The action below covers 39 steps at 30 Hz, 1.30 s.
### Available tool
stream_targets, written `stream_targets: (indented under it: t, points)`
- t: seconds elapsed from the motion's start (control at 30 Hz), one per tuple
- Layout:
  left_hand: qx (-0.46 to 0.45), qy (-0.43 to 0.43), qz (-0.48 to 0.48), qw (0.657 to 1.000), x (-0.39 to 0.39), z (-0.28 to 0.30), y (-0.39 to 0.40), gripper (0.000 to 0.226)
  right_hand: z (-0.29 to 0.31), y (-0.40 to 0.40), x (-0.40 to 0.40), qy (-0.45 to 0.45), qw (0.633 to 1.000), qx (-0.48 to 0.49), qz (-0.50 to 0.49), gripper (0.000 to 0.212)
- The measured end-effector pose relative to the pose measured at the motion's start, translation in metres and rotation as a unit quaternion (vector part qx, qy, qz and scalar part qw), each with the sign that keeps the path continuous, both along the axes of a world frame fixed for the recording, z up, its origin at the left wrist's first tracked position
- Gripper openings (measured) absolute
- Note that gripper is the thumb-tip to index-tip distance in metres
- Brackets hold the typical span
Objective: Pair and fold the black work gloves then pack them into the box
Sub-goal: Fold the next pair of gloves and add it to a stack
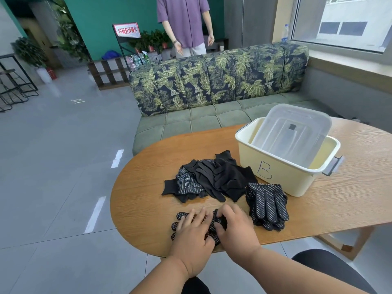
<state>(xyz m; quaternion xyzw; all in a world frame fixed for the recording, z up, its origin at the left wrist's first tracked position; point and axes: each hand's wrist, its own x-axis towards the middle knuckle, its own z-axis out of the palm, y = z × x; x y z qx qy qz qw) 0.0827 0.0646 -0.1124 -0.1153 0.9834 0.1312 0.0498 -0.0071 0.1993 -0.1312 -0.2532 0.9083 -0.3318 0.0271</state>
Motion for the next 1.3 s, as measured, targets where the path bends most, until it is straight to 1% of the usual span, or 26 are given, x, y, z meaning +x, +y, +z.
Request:
stream_targets:
  t: [0.13,0.2,0.27,0.3,0.37,0.43,0.5,0.57,0.63,0.77,0.9,1.03,1.1,1.2,1.3]
  points:
    - [-0.026,-0.011,0.017,0.999,0.013,0.000,-0.002,0.064,0.002,0.001,0.002,0.004,0.999,0.017,0.031,0.016]
    - [-0.026,0.010,0.053,0.998,0.023,0.000,-0.006,0.063,0.004,0.003,0.003,0.003,0.999,0.014,0.033,0.015]
    - [-0.007,0.056,0.117,0.992,0.036,0.001,-0.011,0.063,0.007,0.005,0.004,0.013,0.999,0.027,0.045,0.016]
    - [0.005,0.085,0.158,0.984,0.042,0.003,-0.014,0.060,0.008,0.006,0.005,0.017,0.997,0.045,0.053,0.018]
    - [0.008,0.121,0.231,0.965,0.055,0.008,-0.018,0.043,0.011,0.007,0.006,0.016,0.995,0.077,0.065,0.026]
    - [0.004,0.099,0.276,0.956,0.063,0.014,-0.018,0.031,0.014,0.007,0.008,0.015,0.993,0.094,0.068,0.041]
    - [0.008,0.063,0.291,0.955,0.066,0.018,-0.015,0.035,0.014,0.006,0.009,0.018,0.992,0.105,0.071,0.054]
    - [0.009,0.052,0.288,0.956,0.066,0.020,-0.010,0.038,0.014,0.006,0.010,0.021,0.990,0.121,0.074,0.063]
    - [0.008,0.046,0.287,0.957,0.064,0.022,-0.007,0.038,0.015,0.006,0.010,0.022,0.988,0.132,0.078,0.068]
    - [0.016,0.010,0.280,0.960,0.057,0.026,-0.009,0.034,0.017,0.007,0.010,0.021,0.987,0.137,0.080,0.069]
    - [0.094,-0.003,0.300,0.949,0.053,0.030,-0.014,0.027,0.017,0.008,0.010,0.021,0.986,0.139,0.084,0.069]
    - [0.152,0.032,0.314,0.936,0.053,0.031,-0.011,0.023,0.015,0.008,0.010,0.027,0.987,0.136,0.085,0.069]
    - [0.189,0.049,0.329,0.924,0.053,0.033,-0.010,0.022,0.013,0.008,0.009,0.031,0.987,0.136,0.084,0.069]
    - [0.258,0.050,0.354,0.897,0.051,0.034,-0.015,0.028,0.013,0.008,0.009,0.035,0.987,0.133,0.084,0.069]
    - [0.284,0.039,0.351,0.891,0.052,0.028,-0.021,0.020,0.014,0.008,0.009,0.031,0.986,0.139,0.084,0.067]
